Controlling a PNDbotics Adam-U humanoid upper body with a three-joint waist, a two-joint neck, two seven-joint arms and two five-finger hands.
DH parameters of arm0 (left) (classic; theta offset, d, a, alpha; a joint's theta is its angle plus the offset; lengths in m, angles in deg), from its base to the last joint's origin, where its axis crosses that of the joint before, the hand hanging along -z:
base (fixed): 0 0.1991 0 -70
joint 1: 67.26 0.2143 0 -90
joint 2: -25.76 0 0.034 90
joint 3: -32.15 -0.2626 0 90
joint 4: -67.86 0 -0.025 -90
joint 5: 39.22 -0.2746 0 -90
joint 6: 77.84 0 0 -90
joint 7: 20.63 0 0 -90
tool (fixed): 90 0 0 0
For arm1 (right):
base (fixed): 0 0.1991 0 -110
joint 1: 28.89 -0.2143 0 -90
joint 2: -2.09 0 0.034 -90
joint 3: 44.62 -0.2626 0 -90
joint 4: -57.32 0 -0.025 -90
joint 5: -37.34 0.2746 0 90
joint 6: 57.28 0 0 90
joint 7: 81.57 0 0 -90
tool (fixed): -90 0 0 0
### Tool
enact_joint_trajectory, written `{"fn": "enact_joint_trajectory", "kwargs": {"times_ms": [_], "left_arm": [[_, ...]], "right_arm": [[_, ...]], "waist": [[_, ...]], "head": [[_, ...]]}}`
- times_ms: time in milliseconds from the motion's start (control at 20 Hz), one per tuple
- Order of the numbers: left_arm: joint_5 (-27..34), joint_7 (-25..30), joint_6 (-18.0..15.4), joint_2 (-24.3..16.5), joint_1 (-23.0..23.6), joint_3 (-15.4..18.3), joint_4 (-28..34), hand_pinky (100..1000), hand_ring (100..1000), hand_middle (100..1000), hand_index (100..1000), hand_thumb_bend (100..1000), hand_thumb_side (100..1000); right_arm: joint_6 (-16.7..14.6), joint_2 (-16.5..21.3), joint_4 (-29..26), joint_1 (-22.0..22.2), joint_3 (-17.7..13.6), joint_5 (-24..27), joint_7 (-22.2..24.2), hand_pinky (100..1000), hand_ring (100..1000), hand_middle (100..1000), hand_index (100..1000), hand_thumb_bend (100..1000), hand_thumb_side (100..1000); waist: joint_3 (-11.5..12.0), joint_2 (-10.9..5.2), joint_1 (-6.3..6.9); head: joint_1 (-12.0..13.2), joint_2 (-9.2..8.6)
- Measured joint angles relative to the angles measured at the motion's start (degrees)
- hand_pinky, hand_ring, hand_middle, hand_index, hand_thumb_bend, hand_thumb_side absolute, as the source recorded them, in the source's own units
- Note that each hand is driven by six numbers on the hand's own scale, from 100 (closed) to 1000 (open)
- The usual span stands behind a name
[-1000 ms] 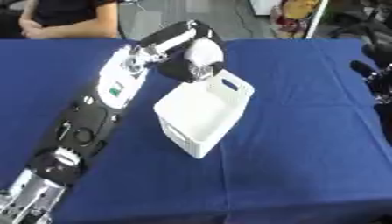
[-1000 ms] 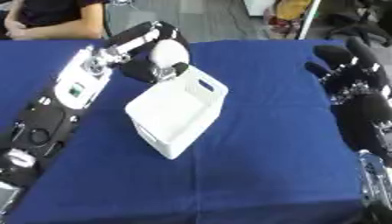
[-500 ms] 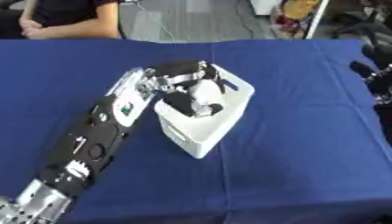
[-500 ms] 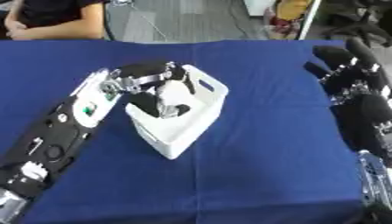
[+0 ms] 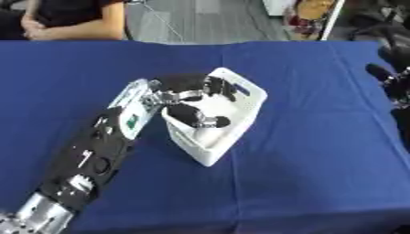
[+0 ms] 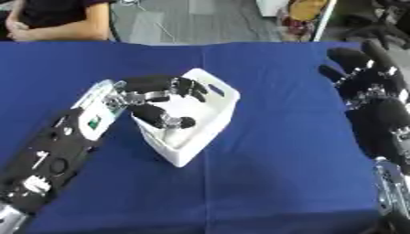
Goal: Pick up objects on the table and place them in the box.
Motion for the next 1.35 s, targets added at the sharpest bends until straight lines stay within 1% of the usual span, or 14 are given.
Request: {"fn": "enact_joint_trajectory", "kwargs": {"times_ms": [300,450,550,600,650,750,800,950,1000,1150,1350], "left_arm": [[-1.56,-1.84,-1.26,-0.01,0.03,0.28,0.00,730,835,924,896,778,943],[-1.63,-2.27,-1.42,-0.01,0.03,0.29,0.03,726,831,923,897,739,941],[-1.58,-2.57,-1.37,-0.01,0.03,0.36,0.21,716,824,923,898,663,950],[-1.44,-2.78,-1.22,-0.01,0.04,0.54,0.26,709,820,924,899,616,977],[-1.06,-3.09,-1.01,-0.01,0.07,0.73,0.39,706,817,924,898,612,942],[0.36,-3.89,-0.17,-0.01,0.29,1.30,1.06,696,808,924,894,555,925],[1.36,-4.38,0.54,-0.03,0.47,1.57,1.58,686,800,921,891,525,911],[5.72,-6.58,3.98,-0.06,0.76,2.94,3.82,664,784,915,880,493,887],[7.42,-7.35,5.51,-0.08,1.02,3.41,4.88,645,773,909,870,474,878],[13.29,-9.94,10.81,-0.18,1.99,5.28,8.94,619,757,902,858,463,858],[22.34,-12.80,18.08,-1.88,4.50,8.22,16.89,608,749,896,851,458,840]], "right_arm": [[-0.01,0.00,0.00,0.00,0.00,0.01,0.01,962,999,888,1000,206,595],[-0.02,0.00,0.00,0.00,0.00,0.01,0.05,962,999,888,1000,207,595],[-0.02,0.00,0.00,0.00,0.00,0.01,0.07,962,999,888,1000,207,595],[-0.02,0.00,0.00,0.00,0.00,0.01,0.07,962,999,888,1000,207,595],[-0.02,0.00,0.00,0.00,0.00,0.01,0.07,963,999,888,1000,208,595],[-0.03,0.00,0.00,0.00,0.00,0.01,0.08,962,999,888,1000,207,595],[-0.03,0.00,0.00,0.00,0.00,0.01,0.08,963,999,888,1000,208,595],[-0.03,0.00,0.00,0.00,0.00,0.01,0.08,963,1000,888,1000,208,595],[-0.03,0.00,0.00,0.00,0.00,0.01,0.08,963,1000,888,1000,208,595],[-0.03,0.00,0.00,0.00,-0.02,0.00,0.08,964,1000,888,1000,208,594],[-0.02,0.00,0.00,0.00,-0.03,-0.05,0.07,965,1000,889,1000,208,594]], "waist": [[0.11,0.00,-0.01],[0.13,0.00,-0.02],[0.14,0.00,-0.02],[0.14,0.00,-0.02],[0.14,0.00,-0.02],[0.15,0.00,-0.02],[0.17,0.00,-0.02],[0.26,0.00,-0.04],[0.26,0.00,-0.04],[0.33,0.00,-0.05],[0.59,0.04,-0.05]], "head": [[0.00,0.00],[0.00,0.00],[0.00,0.00],[0.00,0.00],[0.00,0.00],[0.00,0.00],[0.00,0.00],[-0.01,0.00],[-0.02,0.00],[-0.06,0.00],[-0.09,0.00]]}}
